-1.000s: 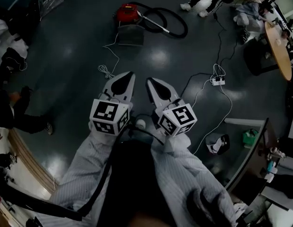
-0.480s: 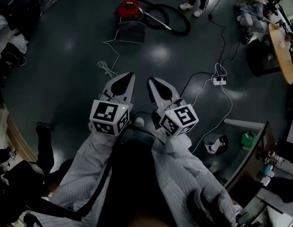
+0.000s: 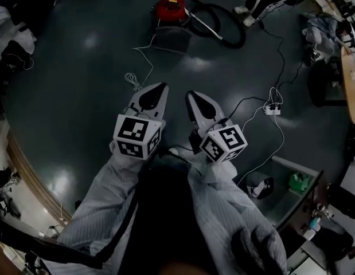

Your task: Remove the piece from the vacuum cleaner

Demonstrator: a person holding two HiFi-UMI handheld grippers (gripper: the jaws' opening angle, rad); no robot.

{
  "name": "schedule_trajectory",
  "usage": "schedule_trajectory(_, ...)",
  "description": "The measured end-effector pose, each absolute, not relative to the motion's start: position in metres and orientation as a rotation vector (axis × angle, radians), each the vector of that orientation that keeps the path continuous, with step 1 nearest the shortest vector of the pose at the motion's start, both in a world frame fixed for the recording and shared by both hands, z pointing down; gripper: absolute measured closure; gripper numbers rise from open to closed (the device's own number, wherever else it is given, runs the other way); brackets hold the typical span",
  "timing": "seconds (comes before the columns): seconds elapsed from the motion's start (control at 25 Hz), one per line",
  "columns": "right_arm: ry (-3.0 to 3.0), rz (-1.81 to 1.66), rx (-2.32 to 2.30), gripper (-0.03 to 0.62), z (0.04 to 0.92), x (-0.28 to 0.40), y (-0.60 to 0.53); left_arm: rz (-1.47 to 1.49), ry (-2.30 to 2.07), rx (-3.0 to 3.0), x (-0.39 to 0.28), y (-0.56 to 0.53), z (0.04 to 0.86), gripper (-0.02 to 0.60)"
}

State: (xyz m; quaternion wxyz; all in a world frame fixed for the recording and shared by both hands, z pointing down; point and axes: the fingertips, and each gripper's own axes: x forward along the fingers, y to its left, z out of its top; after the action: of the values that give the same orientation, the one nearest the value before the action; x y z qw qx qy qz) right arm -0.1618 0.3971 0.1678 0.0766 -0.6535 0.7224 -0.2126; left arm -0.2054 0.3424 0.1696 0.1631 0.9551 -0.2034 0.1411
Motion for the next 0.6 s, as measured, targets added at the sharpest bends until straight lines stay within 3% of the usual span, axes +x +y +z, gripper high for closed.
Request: schedule_trajectory(0.6,2.118,-0.774,-2.107,0.592,0.222,-0.029,0.167,0.558,-0.513,2.67,-0.106,0.094,0.222,0.577)
